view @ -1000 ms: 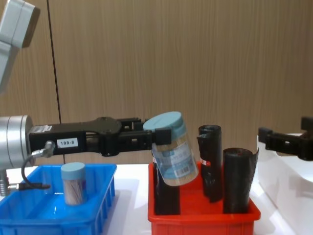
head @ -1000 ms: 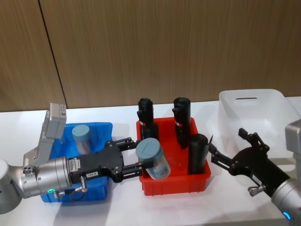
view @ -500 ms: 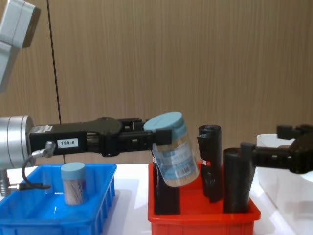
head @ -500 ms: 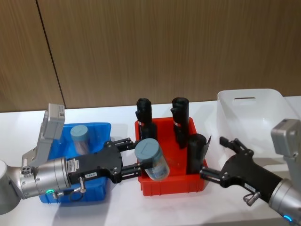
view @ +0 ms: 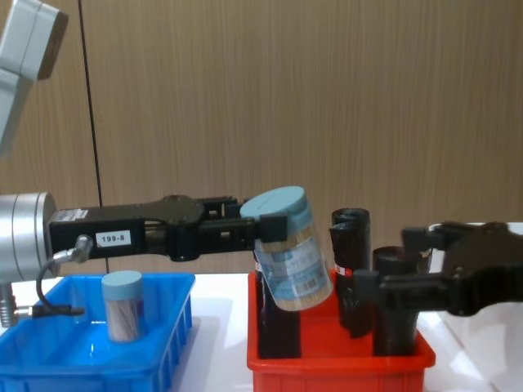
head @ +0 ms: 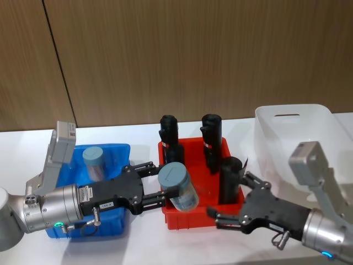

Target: Pick the cotton swabs from the blue box and place them into the white box.

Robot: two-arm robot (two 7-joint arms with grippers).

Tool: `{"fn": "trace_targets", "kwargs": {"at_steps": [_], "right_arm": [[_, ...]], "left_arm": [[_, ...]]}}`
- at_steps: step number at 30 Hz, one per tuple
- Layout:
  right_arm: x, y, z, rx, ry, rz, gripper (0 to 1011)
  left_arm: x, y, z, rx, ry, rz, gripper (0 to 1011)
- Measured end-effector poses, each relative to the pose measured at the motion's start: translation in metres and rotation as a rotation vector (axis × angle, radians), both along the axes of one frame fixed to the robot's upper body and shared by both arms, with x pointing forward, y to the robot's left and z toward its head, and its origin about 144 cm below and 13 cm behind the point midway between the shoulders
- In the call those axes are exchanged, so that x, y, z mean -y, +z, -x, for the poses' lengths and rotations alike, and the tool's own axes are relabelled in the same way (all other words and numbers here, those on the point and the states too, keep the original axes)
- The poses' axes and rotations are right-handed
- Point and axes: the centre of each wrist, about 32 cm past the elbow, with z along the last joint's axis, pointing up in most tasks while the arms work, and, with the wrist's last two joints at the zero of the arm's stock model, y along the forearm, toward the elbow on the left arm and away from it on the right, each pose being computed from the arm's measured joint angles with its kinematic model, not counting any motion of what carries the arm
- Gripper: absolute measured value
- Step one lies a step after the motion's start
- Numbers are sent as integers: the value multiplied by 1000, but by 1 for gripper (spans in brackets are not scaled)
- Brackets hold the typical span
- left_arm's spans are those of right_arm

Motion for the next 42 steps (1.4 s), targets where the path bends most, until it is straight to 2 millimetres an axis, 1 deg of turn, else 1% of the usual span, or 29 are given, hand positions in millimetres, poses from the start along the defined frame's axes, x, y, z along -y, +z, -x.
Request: {"fn": "trace_targets", "kwargs": {"at_steps": [12,23,38,41,42], "right_arm": [[-16,5,-20,-17,101,43,1001],[-30,10,-33,-16,147,64,1001],[-45,13,-46,-21,176,86,1001],[-47,13,-48,-24,178,89,961],[-49,13,-49,-25,179,91,926]], "left_arm": [[0,0,0,0,0,0,654],[0,0,0,0,0,0,656],[0,0,0,0,0,0,654],[0,0,0,0,0,0,656],[0,0,0,0,0,0,654]]}}
